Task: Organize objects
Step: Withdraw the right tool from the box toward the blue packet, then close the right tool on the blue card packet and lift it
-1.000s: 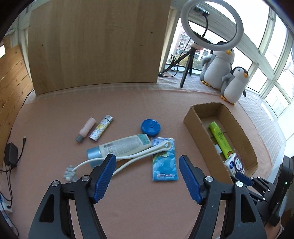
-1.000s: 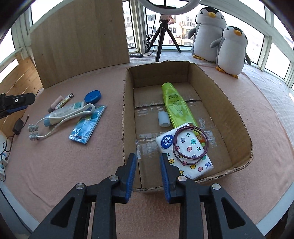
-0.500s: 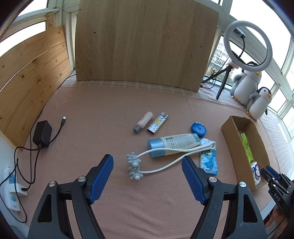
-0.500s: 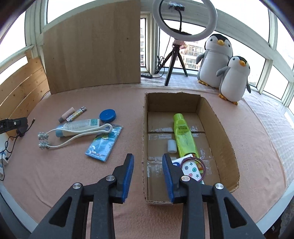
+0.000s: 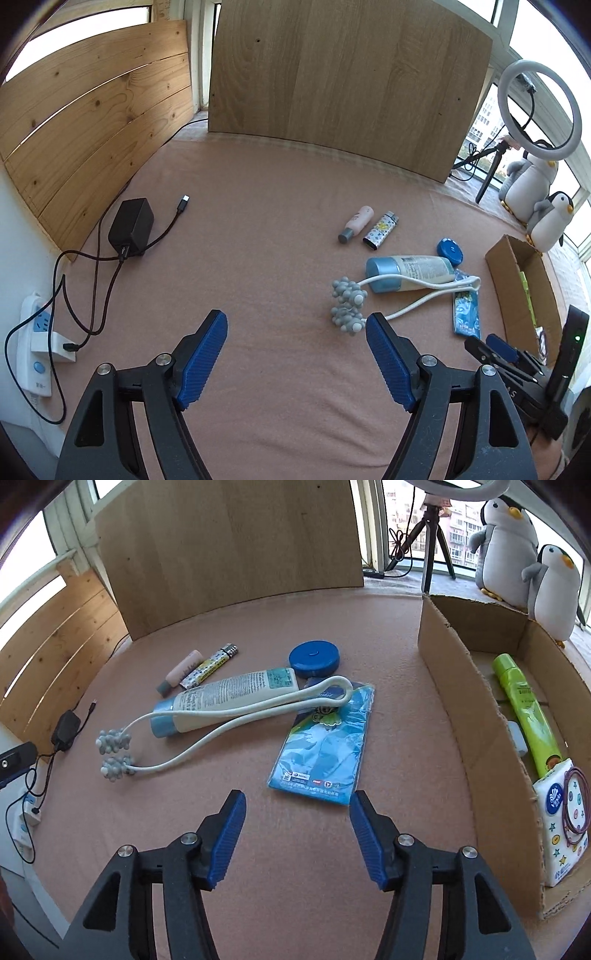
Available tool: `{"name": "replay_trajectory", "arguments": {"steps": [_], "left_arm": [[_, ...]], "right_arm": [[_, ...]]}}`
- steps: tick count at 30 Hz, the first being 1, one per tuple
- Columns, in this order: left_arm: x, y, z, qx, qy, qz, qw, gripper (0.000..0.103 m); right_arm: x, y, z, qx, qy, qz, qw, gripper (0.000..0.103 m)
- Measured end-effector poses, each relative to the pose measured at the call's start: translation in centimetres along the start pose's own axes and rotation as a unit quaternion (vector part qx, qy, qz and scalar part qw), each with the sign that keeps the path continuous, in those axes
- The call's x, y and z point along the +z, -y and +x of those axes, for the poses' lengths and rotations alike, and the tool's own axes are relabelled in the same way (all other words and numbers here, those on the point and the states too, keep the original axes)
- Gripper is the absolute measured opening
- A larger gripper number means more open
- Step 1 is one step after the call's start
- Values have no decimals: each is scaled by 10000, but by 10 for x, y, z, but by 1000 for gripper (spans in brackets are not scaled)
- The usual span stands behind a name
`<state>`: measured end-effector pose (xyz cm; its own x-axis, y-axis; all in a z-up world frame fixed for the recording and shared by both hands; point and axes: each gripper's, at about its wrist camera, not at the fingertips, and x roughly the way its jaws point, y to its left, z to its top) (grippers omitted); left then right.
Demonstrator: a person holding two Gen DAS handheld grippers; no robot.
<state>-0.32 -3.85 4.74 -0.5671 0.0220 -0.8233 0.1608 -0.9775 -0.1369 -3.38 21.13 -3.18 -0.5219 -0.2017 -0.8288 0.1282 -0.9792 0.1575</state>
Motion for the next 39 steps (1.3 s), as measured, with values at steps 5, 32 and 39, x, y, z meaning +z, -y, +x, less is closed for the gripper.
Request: {"name": "replay_trajectory", "arguments": {"steps": [5, 32, 39], "left_arm": [[-6, -6, -2, 49, -49, -50, 10000, 80], [-11, 37, -3, -320, -171, 399, 9985, 80], [-34, 81, 23, -924, -805, 656, 9903, 80]], "right_arm": [[-1, -2, 13, -295, 53, 70, 9995, 63], [-8, 12, 5, -289, -65, -603, 9977, 51], [-60, 1, -32, 134, -182, -1009, 9946, 51]]}}
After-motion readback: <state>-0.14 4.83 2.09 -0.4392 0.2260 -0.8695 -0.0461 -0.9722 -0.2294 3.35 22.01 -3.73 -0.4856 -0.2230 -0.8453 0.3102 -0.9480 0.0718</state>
